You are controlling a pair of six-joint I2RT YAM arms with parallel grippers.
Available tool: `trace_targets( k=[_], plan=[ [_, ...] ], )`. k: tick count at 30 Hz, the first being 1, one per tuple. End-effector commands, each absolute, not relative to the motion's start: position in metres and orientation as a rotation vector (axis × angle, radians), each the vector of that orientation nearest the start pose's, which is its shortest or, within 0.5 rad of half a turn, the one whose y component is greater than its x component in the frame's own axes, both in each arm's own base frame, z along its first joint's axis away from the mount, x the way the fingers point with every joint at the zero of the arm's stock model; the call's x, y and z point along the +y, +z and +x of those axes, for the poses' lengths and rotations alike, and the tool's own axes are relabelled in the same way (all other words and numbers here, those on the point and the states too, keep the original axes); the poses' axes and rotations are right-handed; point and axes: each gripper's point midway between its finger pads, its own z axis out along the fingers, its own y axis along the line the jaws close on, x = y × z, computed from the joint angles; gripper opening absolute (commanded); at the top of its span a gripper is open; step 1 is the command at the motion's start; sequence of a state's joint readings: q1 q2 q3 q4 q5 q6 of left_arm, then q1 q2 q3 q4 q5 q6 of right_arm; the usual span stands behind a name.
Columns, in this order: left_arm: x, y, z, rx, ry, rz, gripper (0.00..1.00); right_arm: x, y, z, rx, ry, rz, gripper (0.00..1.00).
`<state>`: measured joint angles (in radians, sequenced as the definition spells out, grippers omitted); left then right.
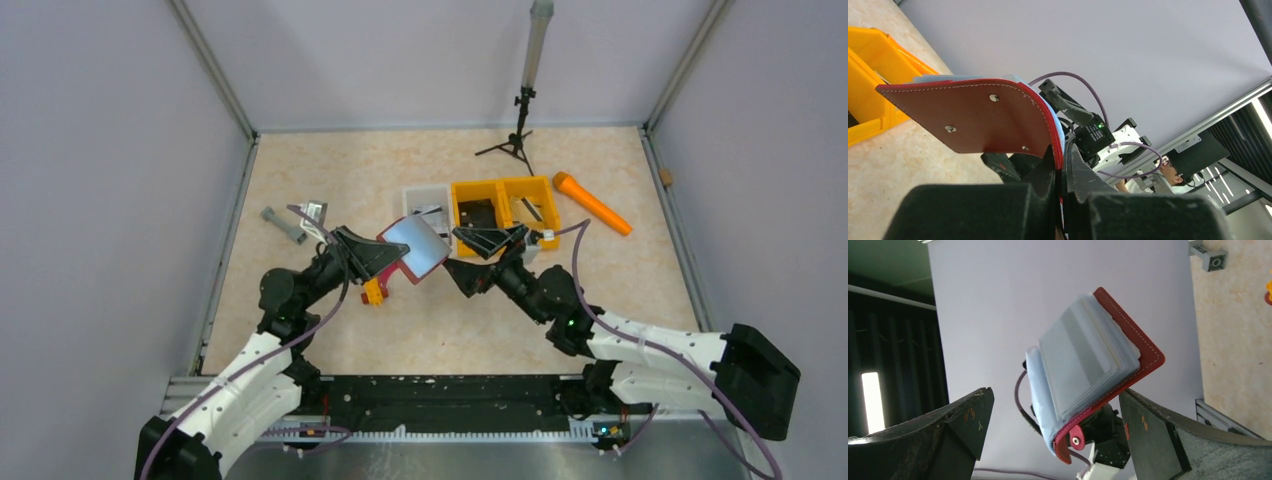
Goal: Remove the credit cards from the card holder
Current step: Remove the credit card from the card holder.
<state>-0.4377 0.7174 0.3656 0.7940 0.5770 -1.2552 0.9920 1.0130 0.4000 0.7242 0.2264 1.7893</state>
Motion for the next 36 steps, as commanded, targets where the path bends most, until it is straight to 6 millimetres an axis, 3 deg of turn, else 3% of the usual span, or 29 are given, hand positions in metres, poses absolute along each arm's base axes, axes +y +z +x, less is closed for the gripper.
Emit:
trace_targets(
  k=[1, 8, 15, 19, 21, 26, 31, 36],
  plan=[
    [-0.218, 0.357, 0.168, 1.284, -1.786, 0.071, 0.00, 0.300, 0.331, 0.206, 1.414, 2.104, 0.965, 0.99],
    [-0.219, 0.354, 0.165, 1.274, -1.817, 0.077, 0.00, 0.312, 0.334, 0.209, 1.428, 2.142, 0.980, 0.99],
    [-0.219, 0.353, 0.154, 1.289, -1.844, 0.107, 0.00, 0.292, 0.309, 0.221, 1.443, 1.958, 0.991, 0.99],
    [-0.217, 0.338, 0.145, 1.316, -1.869, 0.102, 0.00, 0.289, 0.304, 0.218, 1.481, 1.891, 0.913, 0.89],
    [-0.217, 0.324, 0.140, 1.341, -1.885, 0.097, 0.00, 0.287, 0.302, 0.215, 1.485, 1.874, 0.870, 0.79],
    [-0.219, 0.290, 0.130, 1.430, -1.902, 0.111, 0.00, 0.291, 0.301, 0.204, 1.516, 1.846, 0.708, 0.65],
    [-0.218, 0.285, 0.123, 1.451, -1.885, 0.147, 0.00, 0.313, 0.271, 0.193, 1.714, 1.715, 0.475, 0.49],
    [-0.218, 0.276, 0.122, 1.500, -1.843, 0.156, 0.00, 0.308, 0.249, 0.184, 1.748, 1.640, 0.354, 0.37]
  ],
)
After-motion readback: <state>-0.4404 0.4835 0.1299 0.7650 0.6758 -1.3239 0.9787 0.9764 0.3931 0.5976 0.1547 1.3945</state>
